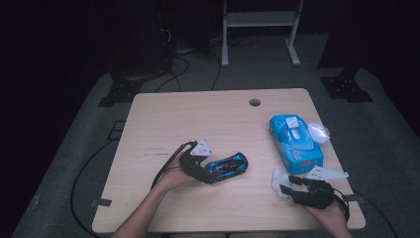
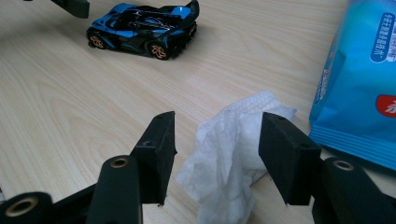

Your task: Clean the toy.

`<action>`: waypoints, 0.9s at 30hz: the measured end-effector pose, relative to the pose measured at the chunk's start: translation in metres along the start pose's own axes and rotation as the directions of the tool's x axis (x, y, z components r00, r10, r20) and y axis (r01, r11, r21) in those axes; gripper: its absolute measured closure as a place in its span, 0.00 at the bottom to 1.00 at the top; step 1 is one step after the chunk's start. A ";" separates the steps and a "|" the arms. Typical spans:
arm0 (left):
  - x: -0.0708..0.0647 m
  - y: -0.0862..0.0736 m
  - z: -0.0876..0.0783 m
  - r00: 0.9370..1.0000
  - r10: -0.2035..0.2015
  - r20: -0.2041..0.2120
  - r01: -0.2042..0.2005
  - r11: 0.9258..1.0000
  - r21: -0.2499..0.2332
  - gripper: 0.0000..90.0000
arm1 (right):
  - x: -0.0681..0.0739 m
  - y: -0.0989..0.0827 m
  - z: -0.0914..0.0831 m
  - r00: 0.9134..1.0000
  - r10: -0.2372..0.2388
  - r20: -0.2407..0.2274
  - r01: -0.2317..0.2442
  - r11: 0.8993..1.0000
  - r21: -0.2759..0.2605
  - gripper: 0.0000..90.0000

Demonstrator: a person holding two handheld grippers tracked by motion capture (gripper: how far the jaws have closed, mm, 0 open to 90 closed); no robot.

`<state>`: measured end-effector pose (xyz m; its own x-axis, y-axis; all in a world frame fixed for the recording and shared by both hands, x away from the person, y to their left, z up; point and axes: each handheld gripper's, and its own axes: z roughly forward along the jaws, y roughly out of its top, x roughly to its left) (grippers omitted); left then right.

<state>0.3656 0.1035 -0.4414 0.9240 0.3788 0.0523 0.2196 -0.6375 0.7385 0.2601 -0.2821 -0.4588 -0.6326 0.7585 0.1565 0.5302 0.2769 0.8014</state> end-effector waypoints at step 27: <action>-0.008 -0.043 -0.045 0.996 -0.048 -0.069 0.045 0.998 -0.036 0.13 | 0.000 0.002 -0.002 1.000 -0.004 -0.014 0.003 1.000 -0.014 0.47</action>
<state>0.3348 0.1579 -0.4431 0.8886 0.4543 0.0636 0.2496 -0.5952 0.7639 0.2597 -0.2826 -0.4561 -0.6424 0.7491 0.1618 0.5203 0.2713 0.8098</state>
